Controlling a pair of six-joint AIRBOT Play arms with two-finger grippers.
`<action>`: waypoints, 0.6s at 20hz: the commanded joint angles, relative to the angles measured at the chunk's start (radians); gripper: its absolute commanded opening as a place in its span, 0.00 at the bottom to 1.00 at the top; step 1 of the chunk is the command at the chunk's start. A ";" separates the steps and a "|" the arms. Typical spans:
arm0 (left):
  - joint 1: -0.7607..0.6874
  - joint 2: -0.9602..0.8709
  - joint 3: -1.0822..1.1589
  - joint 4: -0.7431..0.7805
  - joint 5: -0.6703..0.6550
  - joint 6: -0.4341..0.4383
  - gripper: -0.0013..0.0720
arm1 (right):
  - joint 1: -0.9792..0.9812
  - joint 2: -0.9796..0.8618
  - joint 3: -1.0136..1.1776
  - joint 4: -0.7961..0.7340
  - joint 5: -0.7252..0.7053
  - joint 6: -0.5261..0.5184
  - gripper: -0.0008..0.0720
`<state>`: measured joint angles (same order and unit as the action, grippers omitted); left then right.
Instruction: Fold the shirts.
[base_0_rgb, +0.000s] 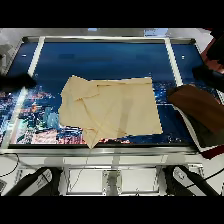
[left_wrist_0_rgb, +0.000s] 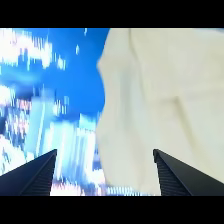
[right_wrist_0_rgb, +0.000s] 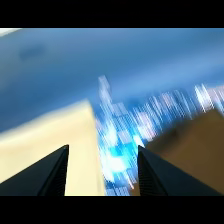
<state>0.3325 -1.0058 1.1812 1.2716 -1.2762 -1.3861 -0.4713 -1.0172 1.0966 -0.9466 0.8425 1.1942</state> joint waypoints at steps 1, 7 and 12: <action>0.066 0.205 -0.408 -0.124 0.027 0.016 0.97 | -0.101 0.077 -0.061 -0.060 0.212 0.022 0.67; 0.066 0.109 -0.700 -0.414 0.318 0.020 0.97 | -0.101 0.101 -0.153 0.057 0.324 -0.018 0.67; 0.065 -0.089 -0.699 -0.541 0.328 0.139 0.97 | -0.101 0.101 -0.157 0.071 0.327 -0.040 0.67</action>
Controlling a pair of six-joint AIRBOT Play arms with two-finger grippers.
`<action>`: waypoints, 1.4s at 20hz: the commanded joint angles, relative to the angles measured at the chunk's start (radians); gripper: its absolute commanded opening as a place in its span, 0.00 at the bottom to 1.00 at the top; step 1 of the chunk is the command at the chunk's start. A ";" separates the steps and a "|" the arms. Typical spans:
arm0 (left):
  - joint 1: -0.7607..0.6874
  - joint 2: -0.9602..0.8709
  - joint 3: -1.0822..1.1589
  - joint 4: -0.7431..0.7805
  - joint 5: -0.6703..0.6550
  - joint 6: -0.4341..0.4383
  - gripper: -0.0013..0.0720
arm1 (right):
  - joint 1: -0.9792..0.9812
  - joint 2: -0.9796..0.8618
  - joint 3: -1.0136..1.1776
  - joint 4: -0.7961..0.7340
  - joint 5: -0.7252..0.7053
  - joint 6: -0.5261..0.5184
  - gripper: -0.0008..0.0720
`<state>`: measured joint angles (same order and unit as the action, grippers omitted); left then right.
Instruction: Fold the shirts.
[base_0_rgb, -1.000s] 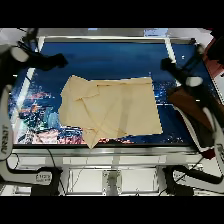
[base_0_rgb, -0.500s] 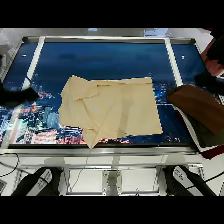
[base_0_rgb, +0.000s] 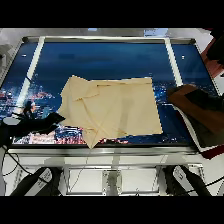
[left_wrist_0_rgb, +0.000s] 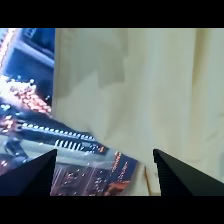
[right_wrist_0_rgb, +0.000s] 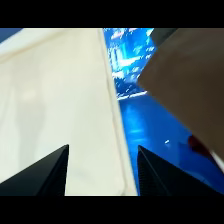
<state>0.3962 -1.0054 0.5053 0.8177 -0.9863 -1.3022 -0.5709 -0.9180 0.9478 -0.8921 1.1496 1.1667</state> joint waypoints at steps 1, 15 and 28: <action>0.001 -0.113 -0.023 -0.085 0.051 0.058 0.97 | -0.002 0.002 -0.008 0.017 0.020 -0.013 0.67; -0.153 -0.127 -0.019 -0.148 0.255 0.099 0.88 | -0.002 0.002 -0.029 0.028 0.013 -0.016 0.67; -0.186 -0.127 0.111 -0.190 0.105 0.109 0.04 | 0.005 0.002 -0.430 0.032 0.203 0.125 0.67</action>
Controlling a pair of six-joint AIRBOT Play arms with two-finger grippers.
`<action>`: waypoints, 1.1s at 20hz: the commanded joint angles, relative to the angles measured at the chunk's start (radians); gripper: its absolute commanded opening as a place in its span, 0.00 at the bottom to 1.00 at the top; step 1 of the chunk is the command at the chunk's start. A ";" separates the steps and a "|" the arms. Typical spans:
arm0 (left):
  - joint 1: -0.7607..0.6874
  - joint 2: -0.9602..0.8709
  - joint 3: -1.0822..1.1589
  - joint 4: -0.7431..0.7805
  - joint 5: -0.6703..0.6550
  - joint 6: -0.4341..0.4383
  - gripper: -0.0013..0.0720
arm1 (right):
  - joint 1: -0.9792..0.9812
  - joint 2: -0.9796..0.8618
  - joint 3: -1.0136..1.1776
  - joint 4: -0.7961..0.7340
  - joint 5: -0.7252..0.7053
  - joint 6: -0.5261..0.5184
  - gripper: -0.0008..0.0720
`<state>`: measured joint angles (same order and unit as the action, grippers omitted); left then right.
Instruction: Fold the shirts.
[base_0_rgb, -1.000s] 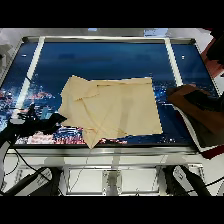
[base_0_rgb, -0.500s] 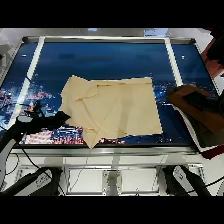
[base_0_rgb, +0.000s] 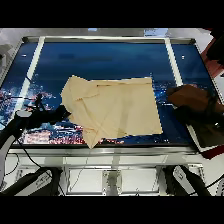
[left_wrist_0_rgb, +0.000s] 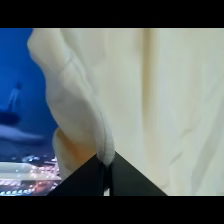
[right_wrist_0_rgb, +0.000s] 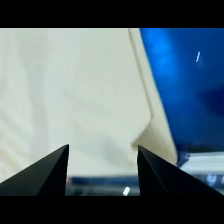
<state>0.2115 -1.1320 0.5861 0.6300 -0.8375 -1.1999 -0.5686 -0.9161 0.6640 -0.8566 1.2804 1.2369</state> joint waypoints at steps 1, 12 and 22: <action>-0.001 0.000 0.034 -0.002 -0.053 0.018 0.04 | 0.003 0.000 -0.204 0.008 0.061 0.076 0.67; -0.001 0.000 0.034 -0.002 -0.089 0.047 0.04 | 0.003 0.000 -0.476 0.270 -0.321 0.125 0.48; -0.001 0.000 0.034 -0.002 -0.087 0.049 0.04 | 0.003 0.000 -0.476 0.325 -0.379 0.084 0.45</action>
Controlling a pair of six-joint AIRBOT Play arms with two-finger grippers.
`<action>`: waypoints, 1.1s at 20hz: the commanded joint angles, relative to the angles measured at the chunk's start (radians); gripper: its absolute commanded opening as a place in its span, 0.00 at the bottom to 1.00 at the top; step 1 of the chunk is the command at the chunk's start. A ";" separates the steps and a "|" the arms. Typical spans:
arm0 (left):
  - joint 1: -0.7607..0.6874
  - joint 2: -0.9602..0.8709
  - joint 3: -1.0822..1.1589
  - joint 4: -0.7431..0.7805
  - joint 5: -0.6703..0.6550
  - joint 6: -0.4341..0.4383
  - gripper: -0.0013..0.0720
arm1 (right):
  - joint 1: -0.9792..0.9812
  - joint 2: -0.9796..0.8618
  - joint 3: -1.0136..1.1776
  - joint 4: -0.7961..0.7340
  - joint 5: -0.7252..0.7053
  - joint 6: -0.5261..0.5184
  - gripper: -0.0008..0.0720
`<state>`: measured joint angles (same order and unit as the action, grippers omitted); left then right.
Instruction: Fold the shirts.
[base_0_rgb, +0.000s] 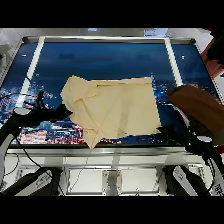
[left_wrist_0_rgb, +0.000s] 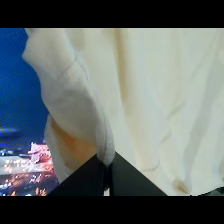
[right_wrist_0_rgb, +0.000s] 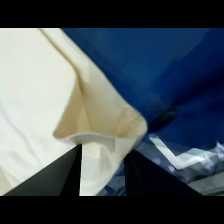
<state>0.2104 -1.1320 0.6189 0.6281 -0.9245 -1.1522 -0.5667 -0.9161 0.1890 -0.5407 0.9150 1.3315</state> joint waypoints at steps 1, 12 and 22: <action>0.000 0.000 0.001 0.000 0.000 0.001 0.04 | 0.001 0.000 -0.001 0.008 -0.013 -0.016 0.44; 0.002 0.008 0.049 0.001 -0.051 0.040 0.04 | 0.000 0.000 0.050 0.294 0.128 -0.375 0.05; 0.015 0.616 0.531 0.334 -0.355 -0.081 0.04 | -0.043 0.418 0.795 0.122 0.460 -0.199 0.05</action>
<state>0.2203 -0.7136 1.0203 0.7963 -1.2594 -1.1576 -0.5842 -0.6441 0.7650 -0.3183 1.3106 1.0557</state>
